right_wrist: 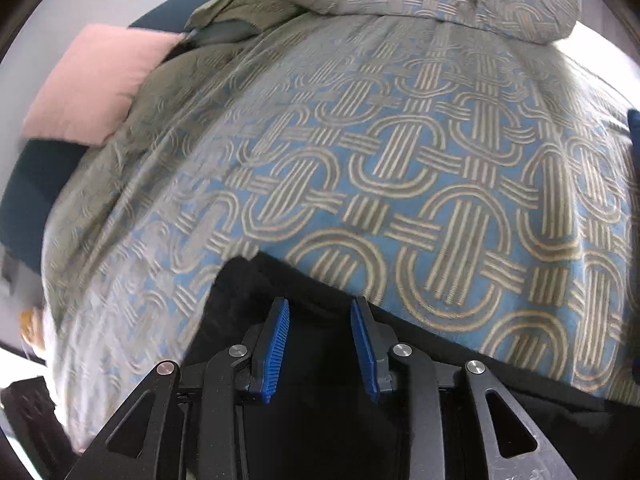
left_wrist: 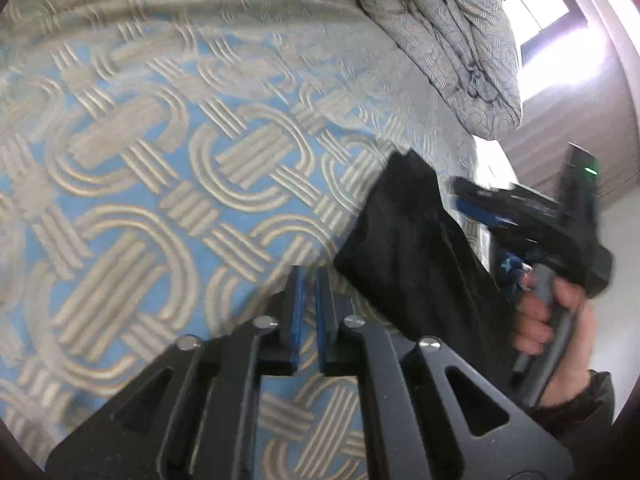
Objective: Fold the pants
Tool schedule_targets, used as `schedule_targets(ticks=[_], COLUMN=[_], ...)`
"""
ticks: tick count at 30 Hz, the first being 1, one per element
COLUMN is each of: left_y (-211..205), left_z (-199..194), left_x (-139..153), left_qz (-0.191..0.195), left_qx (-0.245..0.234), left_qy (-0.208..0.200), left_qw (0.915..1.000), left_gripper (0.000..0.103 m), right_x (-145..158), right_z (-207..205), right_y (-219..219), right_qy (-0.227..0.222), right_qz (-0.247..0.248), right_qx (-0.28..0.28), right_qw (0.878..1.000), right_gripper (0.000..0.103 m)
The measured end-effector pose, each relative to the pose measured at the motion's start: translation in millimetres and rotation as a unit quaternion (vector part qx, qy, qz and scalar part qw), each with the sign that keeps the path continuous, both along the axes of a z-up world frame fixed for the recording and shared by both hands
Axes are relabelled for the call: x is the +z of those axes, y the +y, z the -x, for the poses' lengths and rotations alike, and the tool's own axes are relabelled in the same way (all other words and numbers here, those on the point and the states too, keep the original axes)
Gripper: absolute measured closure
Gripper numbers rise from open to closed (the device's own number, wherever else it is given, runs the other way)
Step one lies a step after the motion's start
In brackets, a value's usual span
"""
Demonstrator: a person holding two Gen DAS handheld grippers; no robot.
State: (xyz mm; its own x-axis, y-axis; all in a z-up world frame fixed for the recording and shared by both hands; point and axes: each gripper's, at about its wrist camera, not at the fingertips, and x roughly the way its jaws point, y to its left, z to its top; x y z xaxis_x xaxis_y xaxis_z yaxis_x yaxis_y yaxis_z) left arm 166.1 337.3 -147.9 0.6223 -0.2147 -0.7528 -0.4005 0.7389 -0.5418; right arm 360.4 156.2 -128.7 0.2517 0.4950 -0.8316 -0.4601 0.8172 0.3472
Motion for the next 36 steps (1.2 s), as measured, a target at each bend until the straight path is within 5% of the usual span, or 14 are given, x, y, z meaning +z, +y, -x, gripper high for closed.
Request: schedule_targets(ticks=[5, 8, 11, 15, 18, 23, 26, 29, 32, 36], left_y=[-15.9, -46.7, -83.1, -131.0, -141.7, -138.7, -130.7, -116.1, -95.4, -91.1], left_z=[2.8, -10.7, -31.9, -70.5, -94.7, -102.1, -97.2, -91.5, -89.9, -85.8], left_x=[38.1, 57.7, 66.0, 55.1, 36.0, 6.7, 2.6, 3.0, -1.1, 10.7], left_qz=[-0.024, -0.046, -0.051, -0.082, -0.085, -0.094, -0.106, -0.150, -0.145, -0.152], left_qx=[-0.026, -0.059, -0.090, -0.128, -0.125, -0.109, -0.111, -0.093, -0.081, -0.070], left_qy=[-0.031, -0.044, -0.048, -0.031, -0.003, 0.030, 0.015, 0.016, 0.009, 0.018], left_qw=[0.9989, 0.9962, 0.9934, 0.9879, 0.9885, 0.9891, 0.9880, 0.9842, 0.9861, 0.9857], left_gripper=[0.097, 0.097, 0.097, 0.094, 0.095, 0.094, 0.095, 0.095, 0.095, 0.094], right_x=[64.1, 88.7, 94.9, 74.6, 55.1, 20.8, -3.8, -21.8, -27.0, -27.5], right_z=[21.6, 28.5, 33.5, 39.4, 42.5, 46.3, 43.3, 37.9, 25.3, 20.6], right_y=[-65.9, -115.8, -170.5, -219.2, -221.2, -172.5, -142.7, -137.4, -157.1, -162.1], right_qy=[-0.016, -0.033, -0.050, -0.019, -0.001, 0.005, -0.004, -0.051, -0.036, -0.020], right_qz=[-0.081, -0.070, -0.034, -0.038, -0.042, -0.034, -0.009, 0.043, 0.003, -0.015], right_qx=[-0.006, -0.023, -0.058, -0.092, -0.074, -0.018, 0.001, -0.022, -0.064, -0.093], right_qw=[0.997, 0.997, 0.996, 0.995, 0.996, 0.999, 1.000, 0.998, 0.997, 0.995], right_gripper=[0.069, 0.069, 0.069, 0.069, 0.081, 0.082, 0.082, 0.090, 0.103, 0.103])
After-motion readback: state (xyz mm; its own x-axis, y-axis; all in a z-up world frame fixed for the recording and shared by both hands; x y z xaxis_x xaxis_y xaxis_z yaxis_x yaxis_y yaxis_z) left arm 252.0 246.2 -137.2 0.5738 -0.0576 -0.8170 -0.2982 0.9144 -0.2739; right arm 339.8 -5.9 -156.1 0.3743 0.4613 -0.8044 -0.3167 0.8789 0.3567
